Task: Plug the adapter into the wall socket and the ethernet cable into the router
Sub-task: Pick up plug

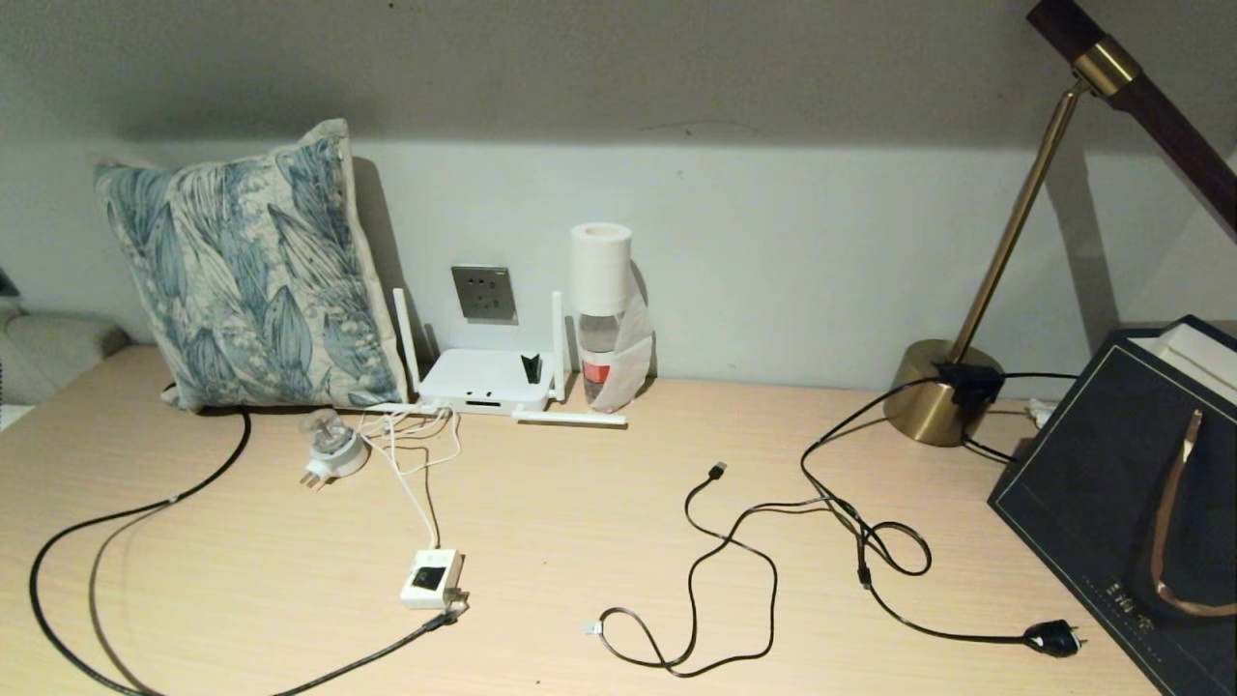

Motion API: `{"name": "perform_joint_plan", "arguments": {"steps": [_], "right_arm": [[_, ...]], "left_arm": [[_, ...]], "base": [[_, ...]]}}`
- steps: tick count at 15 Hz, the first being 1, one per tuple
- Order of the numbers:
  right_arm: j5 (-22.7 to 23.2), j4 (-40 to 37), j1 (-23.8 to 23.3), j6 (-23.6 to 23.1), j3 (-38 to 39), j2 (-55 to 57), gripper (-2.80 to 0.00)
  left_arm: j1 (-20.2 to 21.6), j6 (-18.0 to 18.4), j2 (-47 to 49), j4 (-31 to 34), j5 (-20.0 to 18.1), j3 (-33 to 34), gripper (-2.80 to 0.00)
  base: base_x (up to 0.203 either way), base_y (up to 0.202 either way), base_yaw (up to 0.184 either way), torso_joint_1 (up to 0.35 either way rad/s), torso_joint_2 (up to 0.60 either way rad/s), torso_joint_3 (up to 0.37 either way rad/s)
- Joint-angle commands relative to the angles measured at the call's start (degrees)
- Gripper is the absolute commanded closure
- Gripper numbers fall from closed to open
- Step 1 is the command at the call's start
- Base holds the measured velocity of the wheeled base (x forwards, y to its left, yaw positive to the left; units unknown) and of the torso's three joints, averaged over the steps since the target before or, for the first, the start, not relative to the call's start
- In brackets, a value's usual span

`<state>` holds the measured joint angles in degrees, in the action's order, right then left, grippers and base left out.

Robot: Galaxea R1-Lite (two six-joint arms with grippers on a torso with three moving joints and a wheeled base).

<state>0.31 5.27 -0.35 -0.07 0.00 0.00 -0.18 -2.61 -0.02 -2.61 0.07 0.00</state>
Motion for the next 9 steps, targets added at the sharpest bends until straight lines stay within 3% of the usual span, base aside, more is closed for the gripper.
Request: {"name": "perform_joint_plan", "arguments": {"steps": [1, 5, 9], "right_arm": [[0.0, 0.1, 0.0, 0.0, 2.0, 0.1, 0.0], [0.0, 0.1, 0.0, -0.1, 2.0, 0.1, 0.0], [0.0, 0.1, 0.0, -0.1, 2.0, 0.1, 0.0]], "left_arm": [[0.0, 0.0, -0.1, 0.0, 0.0, 0.8, 0.0], [0.0, 1.9, -0.1, -0.3, -0.1, 0.6, 0.0], [-0.1, 2.5, 6.4, 2.8, -7.2, -10.2, 0.0]], "base": [[0.0, 0.0, 0.0, 0.0, 0.0, 0.0], [0.0, 0.0, 0.0, 0.0, 0.0, 0.0], [0.0, 0.0, 0.0, 0.0, 0.0, 0.0]]}}
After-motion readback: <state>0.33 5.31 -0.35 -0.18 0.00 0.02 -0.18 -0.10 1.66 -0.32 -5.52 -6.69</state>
